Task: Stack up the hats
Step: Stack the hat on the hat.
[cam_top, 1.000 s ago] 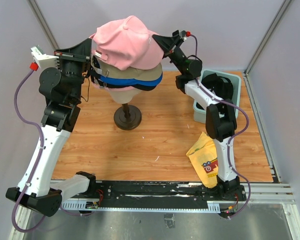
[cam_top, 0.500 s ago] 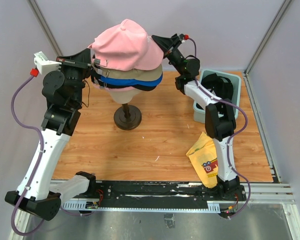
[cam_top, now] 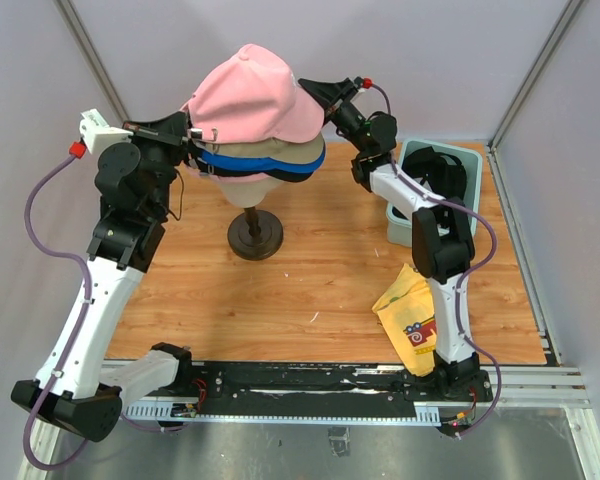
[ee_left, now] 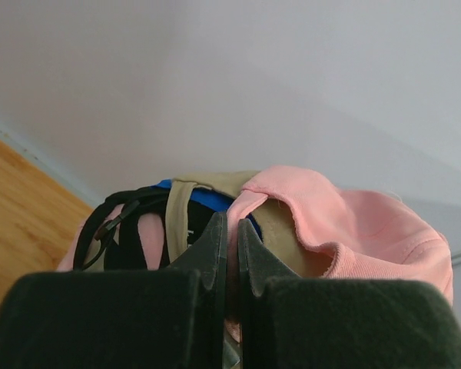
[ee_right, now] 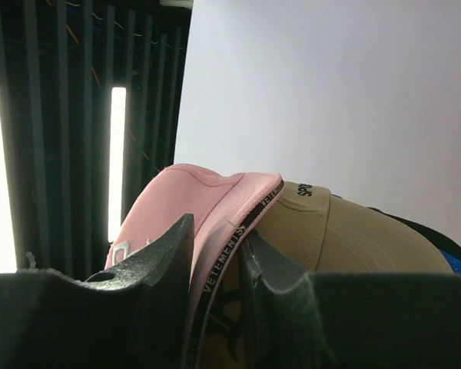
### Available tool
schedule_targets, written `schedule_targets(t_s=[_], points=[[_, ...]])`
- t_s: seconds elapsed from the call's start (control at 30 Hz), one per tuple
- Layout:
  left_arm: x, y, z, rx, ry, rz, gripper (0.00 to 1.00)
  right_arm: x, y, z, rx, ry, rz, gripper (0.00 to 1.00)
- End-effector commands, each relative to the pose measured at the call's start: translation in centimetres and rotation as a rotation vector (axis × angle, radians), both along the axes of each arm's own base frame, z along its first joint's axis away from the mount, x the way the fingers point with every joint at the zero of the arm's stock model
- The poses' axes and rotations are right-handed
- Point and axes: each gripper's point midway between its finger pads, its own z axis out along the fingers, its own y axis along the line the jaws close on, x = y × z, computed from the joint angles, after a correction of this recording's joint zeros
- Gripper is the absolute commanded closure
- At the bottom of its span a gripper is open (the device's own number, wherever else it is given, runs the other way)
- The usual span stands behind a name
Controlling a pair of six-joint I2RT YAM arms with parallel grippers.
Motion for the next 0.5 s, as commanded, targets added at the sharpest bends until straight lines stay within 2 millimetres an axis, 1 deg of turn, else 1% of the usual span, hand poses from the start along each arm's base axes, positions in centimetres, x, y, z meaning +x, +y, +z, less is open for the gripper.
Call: schedule_targets(t_s=[0.0, 0.3, 0.47], points=[[-0.2, 1.7, -1.2, 0.031, 0.038, 0.075, 0.99, -0.8, -1.6, 2.3, 0.071, 0.179, 0.139, 0.71], [0.2, 1.9, -2.5, 0.052, 0.094, 0.068, 0.99, -1.2, -0.9, 1.8, -0.038, 0.172, 0.116, 0.72], [0.4, 2.0, -3.2, 0.073, 0.139, 0.062, 0.99, -1.4, -0.5, 0.5, -0.118, 0.182, 0.103, 0.74]])
